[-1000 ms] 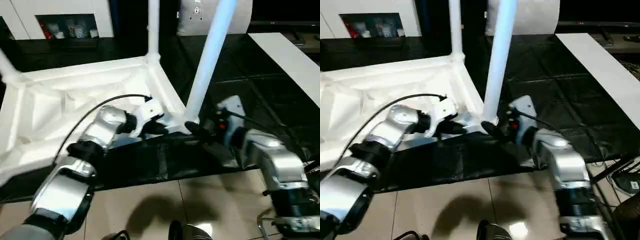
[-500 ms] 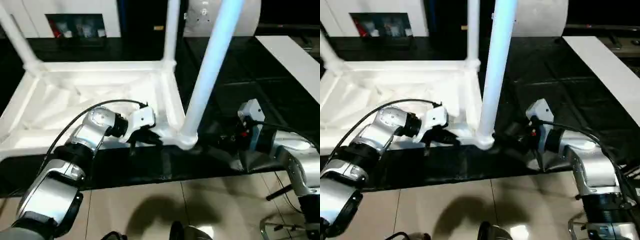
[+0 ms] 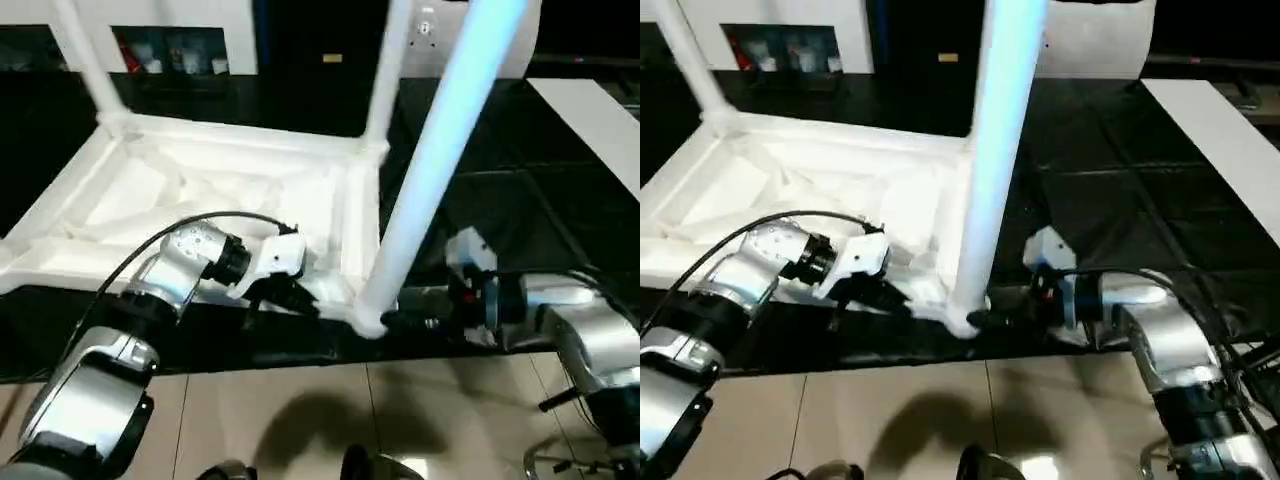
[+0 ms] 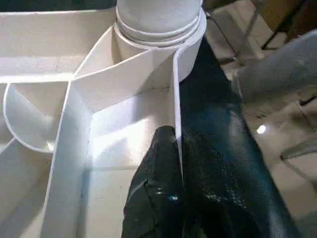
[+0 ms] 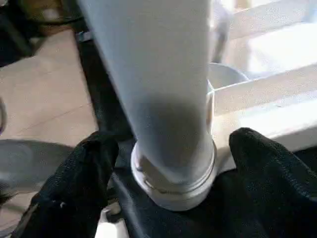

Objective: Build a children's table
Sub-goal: Rotate leg to tighten

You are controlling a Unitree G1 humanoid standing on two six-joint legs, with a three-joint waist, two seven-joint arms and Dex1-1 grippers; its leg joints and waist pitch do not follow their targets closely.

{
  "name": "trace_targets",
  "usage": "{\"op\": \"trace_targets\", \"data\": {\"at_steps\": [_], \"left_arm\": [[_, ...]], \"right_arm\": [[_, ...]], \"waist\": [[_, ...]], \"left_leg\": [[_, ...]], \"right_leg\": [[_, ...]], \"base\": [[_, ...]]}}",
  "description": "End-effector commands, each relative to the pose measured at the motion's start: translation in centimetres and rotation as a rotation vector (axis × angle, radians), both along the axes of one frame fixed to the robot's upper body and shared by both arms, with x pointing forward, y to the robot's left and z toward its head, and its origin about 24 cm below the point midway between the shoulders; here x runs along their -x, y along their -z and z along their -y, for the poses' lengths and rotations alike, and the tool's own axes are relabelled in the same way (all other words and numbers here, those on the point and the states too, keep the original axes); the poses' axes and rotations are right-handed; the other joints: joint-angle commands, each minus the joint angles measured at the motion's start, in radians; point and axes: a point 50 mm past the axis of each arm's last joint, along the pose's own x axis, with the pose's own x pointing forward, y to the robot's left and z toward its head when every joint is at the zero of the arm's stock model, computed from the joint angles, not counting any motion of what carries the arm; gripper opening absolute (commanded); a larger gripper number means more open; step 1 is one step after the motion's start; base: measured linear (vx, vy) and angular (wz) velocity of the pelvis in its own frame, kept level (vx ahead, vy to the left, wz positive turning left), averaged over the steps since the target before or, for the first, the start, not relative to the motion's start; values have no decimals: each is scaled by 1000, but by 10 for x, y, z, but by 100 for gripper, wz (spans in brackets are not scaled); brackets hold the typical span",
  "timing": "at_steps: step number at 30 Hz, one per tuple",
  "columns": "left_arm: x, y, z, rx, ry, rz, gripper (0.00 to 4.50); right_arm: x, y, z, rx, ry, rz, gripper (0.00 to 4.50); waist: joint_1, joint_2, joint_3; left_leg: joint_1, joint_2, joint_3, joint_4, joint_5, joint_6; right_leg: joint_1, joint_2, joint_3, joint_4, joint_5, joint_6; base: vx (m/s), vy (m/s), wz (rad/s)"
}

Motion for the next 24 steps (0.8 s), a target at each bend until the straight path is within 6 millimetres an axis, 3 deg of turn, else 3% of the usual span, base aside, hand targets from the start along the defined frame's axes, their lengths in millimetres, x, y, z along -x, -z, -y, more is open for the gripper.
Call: {"op": "trace_targets", "data": {"at_steps": [1, 3, 4, 5, 9, 10, 13, 18, 24], "left_arm": [[6, -3, 9, -26, 114, 8, 0], [6, -3, 9, -29, 119, 8, 0], [7, -4, 8, -30, 124, 8, 0], [7, -4, 8, -30, 126, 8, 0], [8, -6, 6, -33, 130, 9, 0], [8, -6, 6, -35, 130, 10, 0], [7, -6, 5, -37, 129, 12, 0], [7, -7, 4, -40, 123, 14, 0], [7, -7, 3, -36, 112, 11, 0]], "right_arm": [[-1, -4, -1, 4, -50, -9, 340], [-1, -4, -3, 3, -75, -20, 328], [-2, -5, -4, 3, -98, -30, 321], [-2, -5, -5, 2, -111, -36, 308], [-2, -7, -7, -1, -163, -61, 276], [-2, -7, -7, 0, -172, -64, 271], [-3, -7, -8, 0, -180, -66, 229], [-4, -7, -13, -13, -204, -71, 204], [-2, -6, -17, -26, -224, -86, 194]], "waist": [[-3, -4, -97], [-1, -6, -97], [-2, -12, -96], [0, -7, -97], [-2, -9, -98], [-2, -15, -97], [-2, -14, -94], [-4, -18, -94], [-4, -14, -93]], "left_leg": [[-1, 27, 2, -55, -34, 142], [-2, 27, 2, -56, -31, 140], [-2, 28, 2, -56, -29, 141], [-1, 29, 2, -56, -29, 140], [-4, 27, 2, -54, -26, 141], [-5, 26, 2, -55, -26, 141], [-4, 23, 4, -54, -38, 130], [-4, 23, 3, -55, -44, 120], [-5, 21, 3, -54, -46, 117]], "right_leg": [[88, -69, 65, -48, -334, -119], [89, -69, 65, -46, -334, -120], [88, -68, 65, -46, -332, -119], [88, -70, 66, -44, -332, -121], [89, -69, 65, -43, -322, -123], [90, -69, 65, -43, -337, -117], [87, -70, 65, -51, -386, -96], [86, -69, 64, -52, -411, -79], [86, -66, 63, -55, -409, -73]], "base": [[0, 0, 0], [0, 0, 0], [0, 0, 0], [0, 0, 0], [0, 0, 0], [0, 0, 0], [0, 0, 0], [0, 0, 0], [0, 0, 0]]}}
